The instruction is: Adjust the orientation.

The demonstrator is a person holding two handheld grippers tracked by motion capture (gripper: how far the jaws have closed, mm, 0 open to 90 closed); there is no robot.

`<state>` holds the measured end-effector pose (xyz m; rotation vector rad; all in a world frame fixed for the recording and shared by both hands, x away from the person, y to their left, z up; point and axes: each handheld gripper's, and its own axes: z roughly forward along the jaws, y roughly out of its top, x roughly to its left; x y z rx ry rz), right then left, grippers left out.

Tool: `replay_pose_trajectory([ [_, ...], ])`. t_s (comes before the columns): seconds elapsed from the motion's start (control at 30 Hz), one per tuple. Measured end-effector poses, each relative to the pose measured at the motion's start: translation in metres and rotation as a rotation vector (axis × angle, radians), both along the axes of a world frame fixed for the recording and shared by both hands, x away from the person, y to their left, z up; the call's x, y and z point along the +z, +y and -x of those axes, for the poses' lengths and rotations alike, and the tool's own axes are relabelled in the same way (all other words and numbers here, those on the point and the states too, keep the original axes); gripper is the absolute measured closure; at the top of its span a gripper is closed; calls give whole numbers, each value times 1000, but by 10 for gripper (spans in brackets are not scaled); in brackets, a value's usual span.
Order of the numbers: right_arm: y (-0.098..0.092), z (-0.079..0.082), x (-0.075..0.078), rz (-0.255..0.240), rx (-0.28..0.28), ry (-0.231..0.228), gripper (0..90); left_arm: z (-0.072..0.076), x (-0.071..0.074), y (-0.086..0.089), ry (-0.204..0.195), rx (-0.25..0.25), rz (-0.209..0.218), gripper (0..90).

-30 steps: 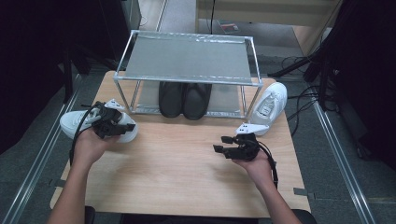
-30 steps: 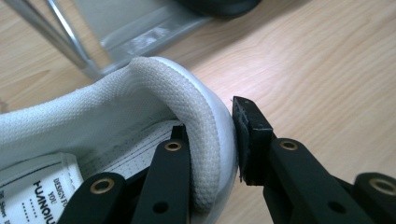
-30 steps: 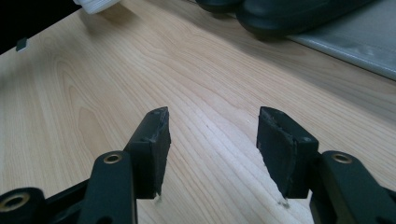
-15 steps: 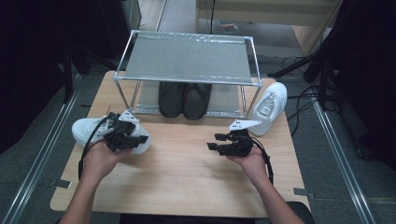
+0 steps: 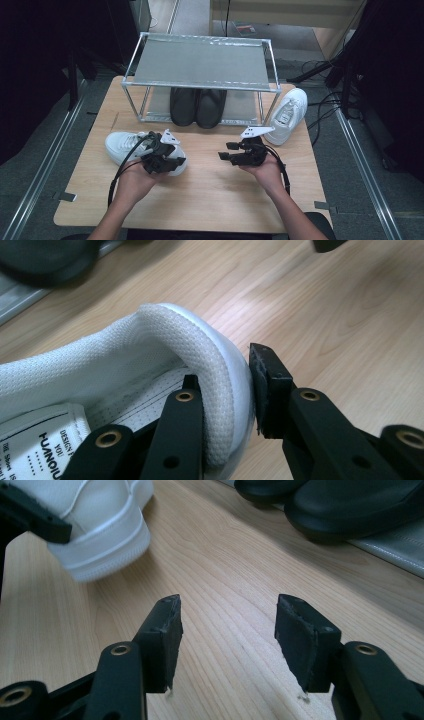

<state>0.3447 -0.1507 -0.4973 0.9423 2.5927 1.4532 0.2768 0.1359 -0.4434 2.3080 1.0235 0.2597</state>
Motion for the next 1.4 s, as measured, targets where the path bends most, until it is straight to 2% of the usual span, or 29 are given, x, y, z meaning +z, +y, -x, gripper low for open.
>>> replay_pose_trajectory([
  [0.03, -1, 0, 0, 1, -3, 0, 459, 0, -4, -8, 11, -16, 11, 763],
  [0.07, -1, 0, 0, 3, -5, 1, 459, 0, -4, -8, 11, -16, 11, 762],
  [0.1, -1, 1, 0, 4, -8, 3, 459, -1, -8, -15, 25, -47, 29, 762],
  [0.17, -2, 1, -1, 4, -7, 3, 460, -1, -10, -20, 10, -55, 30, 762],
  [0.3, -6, 3, 0, 8, -20, 7, 461, -3, -16, -33, 38, -100, 37, 766],
  [0.37, -8, 4, -1, 8, -24, 5, 461, -5, -21, -39, 52, -99, 49, 767],
  [0.4, -9, 4, -1, 7, -26, 3, 461, -8, -25, -41, 82, -97, 61, 766],
  [0.47, -12, 7, -1, 7, -36, 4, 462, -10, -29, -44, 84, -87, 71, 764],
  [0.5, -13, 7, -1, 5, -37, 6, 461, -14, -32, -46, 107, -91, 73, 763],
  [0.57, -14, 8, -1, 4, -40, 5, 461, -14, -34, -46, 98, -85, 79, 762],
  [0.6, -15, 9, -2, 4, -45, 3, 461, -17, -36, -48, 112, -87, 78, 758],
  [0.73, -16, 11, -2, 6, -50, 4, 461, -20, -40, -48, 122, -87, 94, 747],
  [0.87, -16, 12, -3, 12, -53, 3, 461, -20, -42, -50, 109, -87, 98, 741],
  [0.97, -17, 13, -3, 16, -50, 0, 461, -23, -45, -49, 125, -96, 114, 731],
  [1.07, -17, 14, -4, 17, -53, 3, 461, -24, -45, -46, 136, -104, 146, 688],
  [1.17, -17, 14, -4, 19, -53, 2, 461, -24, -44, -43, 143, -110, 156, 670],
  [1.2, -16, 15, -4, 22, -52, 5, 461, -24, -43, -43, 143, -114, 158, 640],
  [1.27, -16, 15, -4, 26, -51, 2, 461, -23, -39, -41, 130, -114, 158, 633],
  [1.3, -15, 16, -5, 31, -48, -1, 461, -22, -35, -37, 113, -111, 169, 597],
  [1.4, -14, 16, -5, 34, -44, -1, 461, -22, -30, -31, 90, -104, 188, 565],
])
